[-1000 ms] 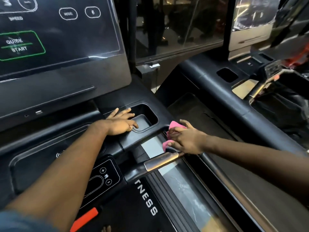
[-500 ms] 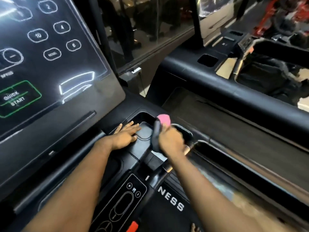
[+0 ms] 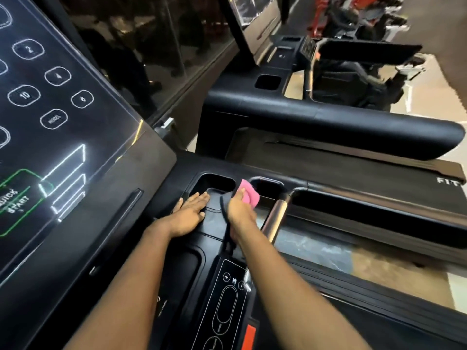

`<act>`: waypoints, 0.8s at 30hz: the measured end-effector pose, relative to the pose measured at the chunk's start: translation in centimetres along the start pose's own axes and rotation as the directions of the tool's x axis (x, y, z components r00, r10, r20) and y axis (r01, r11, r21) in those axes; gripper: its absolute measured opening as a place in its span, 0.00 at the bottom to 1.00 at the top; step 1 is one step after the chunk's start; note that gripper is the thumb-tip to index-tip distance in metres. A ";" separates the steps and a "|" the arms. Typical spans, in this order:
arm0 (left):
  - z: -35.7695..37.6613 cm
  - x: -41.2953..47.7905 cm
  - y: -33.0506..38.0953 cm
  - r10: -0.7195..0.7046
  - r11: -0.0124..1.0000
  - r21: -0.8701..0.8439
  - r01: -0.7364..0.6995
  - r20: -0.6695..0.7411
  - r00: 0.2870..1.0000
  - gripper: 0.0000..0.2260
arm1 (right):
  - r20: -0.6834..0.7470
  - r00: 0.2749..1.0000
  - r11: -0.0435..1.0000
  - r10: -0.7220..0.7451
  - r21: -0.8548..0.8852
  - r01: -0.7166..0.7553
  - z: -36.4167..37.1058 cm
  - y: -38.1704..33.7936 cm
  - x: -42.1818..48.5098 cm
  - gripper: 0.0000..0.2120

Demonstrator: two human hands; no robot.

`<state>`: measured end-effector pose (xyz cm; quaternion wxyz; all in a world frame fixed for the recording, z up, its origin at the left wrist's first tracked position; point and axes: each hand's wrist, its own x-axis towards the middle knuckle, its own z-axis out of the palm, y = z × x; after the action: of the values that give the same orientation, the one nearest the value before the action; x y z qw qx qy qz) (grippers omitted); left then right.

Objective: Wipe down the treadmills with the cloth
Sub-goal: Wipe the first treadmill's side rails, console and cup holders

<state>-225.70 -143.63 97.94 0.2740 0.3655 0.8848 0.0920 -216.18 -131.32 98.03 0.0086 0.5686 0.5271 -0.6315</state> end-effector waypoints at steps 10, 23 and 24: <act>0.1 -0.4 0.2 0.015 0.999 -0.036 -0.016 -0.011 1.000 0.26 | -0.068 0.997 0.998 0.041 0.040 -0.038 0.3 -2.8 0.3 0.39; -0.2 -5.6 -0.4 -0.166 0.944 -0.329 0.002 -0.472 0.866 0.24 | 0.026 0.981 0.917 -0.193 -0.350 0.189 -0.6 -3.0 1.4 0.37; -0.3 -6.4 -0.4 -0.204 0.943 -0.330 0.038 -0.485 0.850 0.24 | 0.086 0.953 0.830 -0.289 -0.474 0.294 -0.5 -1.9 0.4 0.34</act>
<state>-222.40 -148.34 100.73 0.0876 0.2233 0.9217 0.3048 -217.15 -129.90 99.04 0.0561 0.4579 0.7477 -0.4776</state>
